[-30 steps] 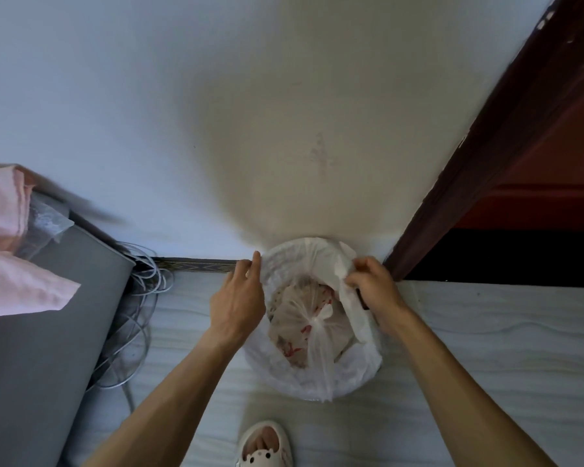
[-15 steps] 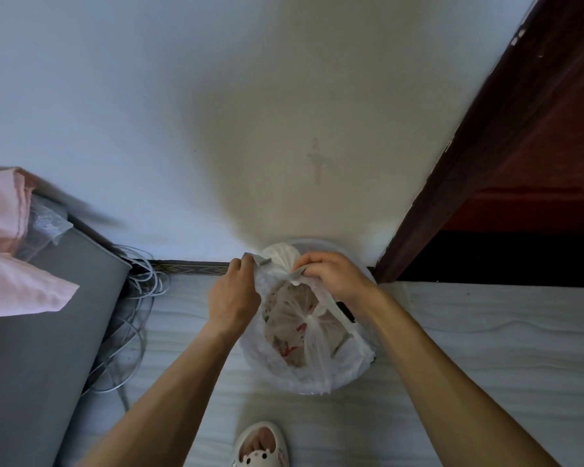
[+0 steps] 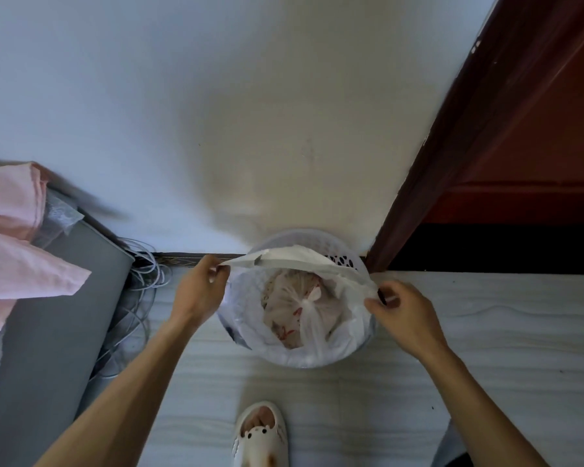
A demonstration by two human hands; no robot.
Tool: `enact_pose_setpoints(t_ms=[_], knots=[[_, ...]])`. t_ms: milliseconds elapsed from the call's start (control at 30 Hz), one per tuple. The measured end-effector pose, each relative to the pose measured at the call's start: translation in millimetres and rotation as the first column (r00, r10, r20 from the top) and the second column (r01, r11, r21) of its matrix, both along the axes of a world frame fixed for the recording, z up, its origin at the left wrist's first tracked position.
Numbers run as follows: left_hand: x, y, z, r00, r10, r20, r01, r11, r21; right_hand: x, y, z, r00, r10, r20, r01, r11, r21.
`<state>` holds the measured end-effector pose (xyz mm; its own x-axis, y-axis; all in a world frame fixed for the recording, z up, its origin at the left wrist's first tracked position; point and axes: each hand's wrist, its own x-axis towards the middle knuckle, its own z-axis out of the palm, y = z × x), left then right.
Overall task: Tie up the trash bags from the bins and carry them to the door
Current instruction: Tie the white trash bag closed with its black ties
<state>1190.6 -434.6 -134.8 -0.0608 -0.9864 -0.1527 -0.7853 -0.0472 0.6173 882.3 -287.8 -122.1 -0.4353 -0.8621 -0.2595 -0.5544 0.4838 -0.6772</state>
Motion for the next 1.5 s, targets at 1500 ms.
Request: enact_pose_setpoints(t_ms=[1500], knots=[[-67,40,101,0.968,-0.096,-0.234,0.144,0.97,0.196,48,-33,82,0.999,0.03,0.021,-0.028,0.997,-0.072]])
